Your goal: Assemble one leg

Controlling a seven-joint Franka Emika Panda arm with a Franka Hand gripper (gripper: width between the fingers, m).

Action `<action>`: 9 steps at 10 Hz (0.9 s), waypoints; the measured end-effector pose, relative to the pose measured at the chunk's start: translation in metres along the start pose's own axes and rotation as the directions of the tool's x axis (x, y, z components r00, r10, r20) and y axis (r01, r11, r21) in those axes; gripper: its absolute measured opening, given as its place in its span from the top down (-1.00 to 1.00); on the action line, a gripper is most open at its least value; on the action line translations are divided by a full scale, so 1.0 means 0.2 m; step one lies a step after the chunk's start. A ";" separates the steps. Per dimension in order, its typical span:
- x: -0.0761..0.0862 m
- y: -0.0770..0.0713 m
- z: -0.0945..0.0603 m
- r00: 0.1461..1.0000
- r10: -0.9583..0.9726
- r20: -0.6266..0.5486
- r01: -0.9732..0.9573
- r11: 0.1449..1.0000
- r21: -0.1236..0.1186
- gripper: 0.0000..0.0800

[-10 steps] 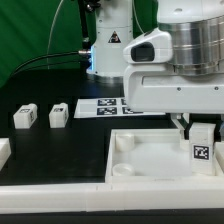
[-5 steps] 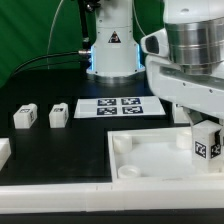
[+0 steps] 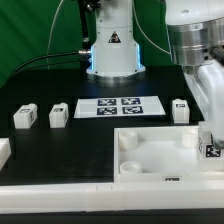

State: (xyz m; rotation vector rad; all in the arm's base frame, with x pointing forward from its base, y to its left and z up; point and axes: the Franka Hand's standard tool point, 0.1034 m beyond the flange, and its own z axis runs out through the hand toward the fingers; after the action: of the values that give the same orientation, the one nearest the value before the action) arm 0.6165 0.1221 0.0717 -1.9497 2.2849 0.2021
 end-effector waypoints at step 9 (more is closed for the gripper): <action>-0.02 -0.01 0.00 0.953 0.302 0.037 -0.304 0.952 0.039 0.12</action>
Offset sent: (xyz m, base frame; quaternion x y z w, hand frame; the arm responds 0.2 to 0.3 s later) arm -0.0044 0.0016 0.0001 0.0045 -0.0082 0.3134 0.9496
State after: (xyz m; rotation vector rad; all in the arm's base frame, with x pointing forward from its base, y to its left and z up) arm 0.6196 0.1251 0.0720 -1.5542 2.5347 0.2070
